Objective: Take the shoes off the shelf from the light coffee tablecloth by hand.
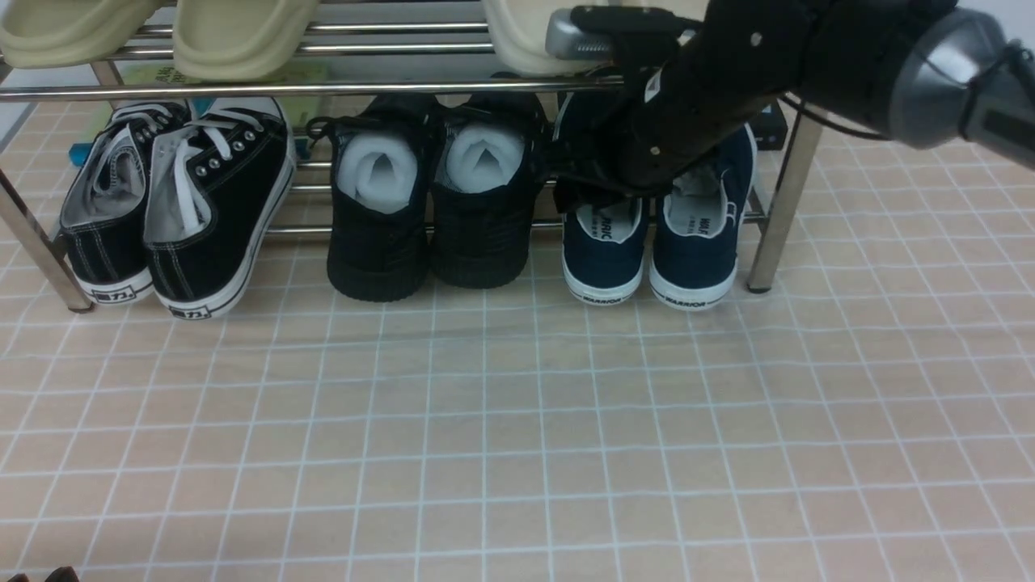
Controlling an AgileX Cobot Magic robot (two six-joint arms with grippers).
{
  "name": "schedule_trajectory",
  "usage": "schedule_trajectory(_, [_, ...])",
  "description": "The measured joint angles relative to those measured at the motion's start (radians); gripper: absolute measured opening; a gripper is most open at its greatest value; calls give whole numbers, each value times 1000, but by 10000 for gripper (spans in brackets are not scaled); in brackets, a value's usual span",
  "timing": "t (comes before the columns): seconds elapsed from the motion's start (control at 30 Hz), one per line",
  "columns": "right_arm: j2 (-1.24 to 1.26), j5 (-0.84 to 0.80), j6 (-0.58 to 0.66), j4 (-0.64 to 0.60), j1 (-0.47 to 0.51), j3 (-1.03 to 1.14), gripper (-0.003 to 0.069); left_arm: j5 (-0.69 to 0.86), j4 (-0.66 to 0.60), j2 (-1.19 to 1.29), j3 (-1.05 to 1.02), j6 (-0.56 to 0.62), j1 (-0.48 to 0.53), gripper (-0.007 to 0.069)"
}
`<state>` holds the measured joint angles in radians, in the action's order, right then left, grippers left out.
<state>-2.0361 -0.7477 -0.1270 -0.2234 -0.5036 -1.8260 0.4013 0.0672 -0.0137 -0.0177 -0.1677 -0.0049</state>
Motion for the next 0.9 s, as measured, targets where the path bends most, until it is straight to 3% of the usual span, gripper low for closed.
schedule_trajectory(0.47, [-61, 88, 0, 22, 0, 0, 274, 0, 0, 0, 0, 0, 0, 239])
schedule_trajectory(0.73, [-68, 80, 0, 27, 0, -3, 51, 0, 0, 0, 0, 0, 0, 239])
schedule_trajectory(0.9, [-53, 62, 0, 33, 0, -3, 52, 0, 0, 0, 0, 0, 0, 239])
